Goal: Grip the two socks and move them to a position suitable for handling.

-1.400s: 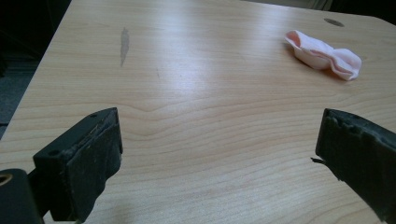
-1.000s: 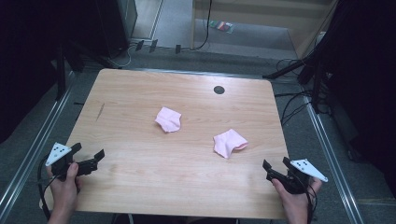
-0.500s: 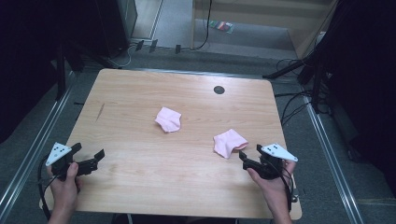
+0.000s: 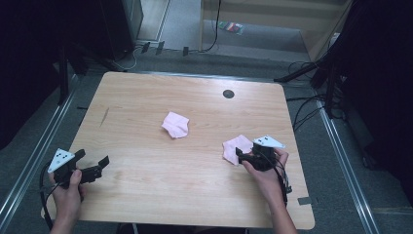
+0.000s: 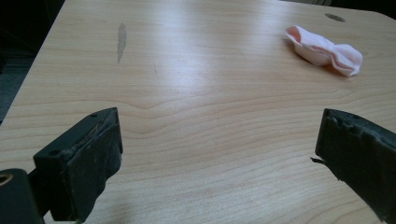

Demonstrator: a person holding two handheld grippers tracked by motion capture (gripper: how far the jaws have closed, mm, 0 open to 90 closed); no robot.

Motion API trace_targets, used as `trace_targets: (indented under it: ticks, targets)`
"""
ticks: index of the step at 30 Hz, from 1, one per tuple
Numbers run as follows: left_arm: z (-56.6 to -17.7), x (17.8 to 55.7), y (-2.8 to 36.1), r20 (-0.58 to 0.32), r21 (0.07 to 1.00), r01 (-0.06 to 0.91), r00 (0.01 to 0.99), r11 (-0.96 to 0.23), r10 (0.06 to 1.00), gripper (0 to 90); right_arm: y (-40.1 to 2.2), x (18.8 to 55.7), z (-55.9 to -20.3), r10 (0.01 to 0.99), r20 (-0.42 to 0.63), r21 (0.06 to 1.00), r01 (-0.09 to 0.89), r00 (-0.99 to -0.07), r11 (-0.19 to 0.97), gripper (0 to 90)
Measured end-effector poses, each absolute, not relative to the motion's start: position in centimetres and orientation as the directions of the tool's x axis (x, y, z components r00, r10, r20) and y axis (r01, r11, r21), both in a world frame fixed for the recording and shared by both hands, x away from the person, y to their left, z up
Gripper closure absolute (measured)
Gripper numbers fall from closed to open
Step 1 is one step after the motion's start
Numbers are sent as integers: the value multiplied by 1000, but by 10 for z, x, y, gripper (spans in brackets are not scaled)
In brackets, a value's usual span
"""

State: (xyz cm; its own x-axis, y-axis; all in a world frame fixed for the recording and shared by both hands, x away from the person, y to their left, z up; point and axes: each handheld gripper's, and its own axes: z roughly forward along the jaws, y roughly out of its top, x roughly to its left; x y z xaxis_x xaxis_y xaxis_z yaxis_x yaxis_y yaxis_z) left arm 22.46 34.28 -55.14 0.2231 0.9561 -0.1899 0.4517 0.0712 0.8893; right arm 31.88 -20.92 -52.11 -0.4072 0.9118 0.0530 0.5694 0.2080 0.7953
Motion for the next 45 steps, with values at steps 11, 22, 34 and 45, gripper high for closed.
trace_targets:
  ticks: [11,22,34,45]
  targets:
    - [-551,226,344,-200,883,463,229,74,953,12,-211,329,-546,919,70,753,625,-388,207,274]
    - [-551,226,343,-195,882,466,225,70,954,12,-219,321,-549,929,-17,781,575,-370,244,670]
    - [-551,227,344,-208,880,469,231,78,950,12,-221,316,-542,932,81,792,590,-353,155,809]
    - [-552,228,344,-208,871,485,211,83,955,12,-202,293,-507,916,148,840,536,-372,82,807]
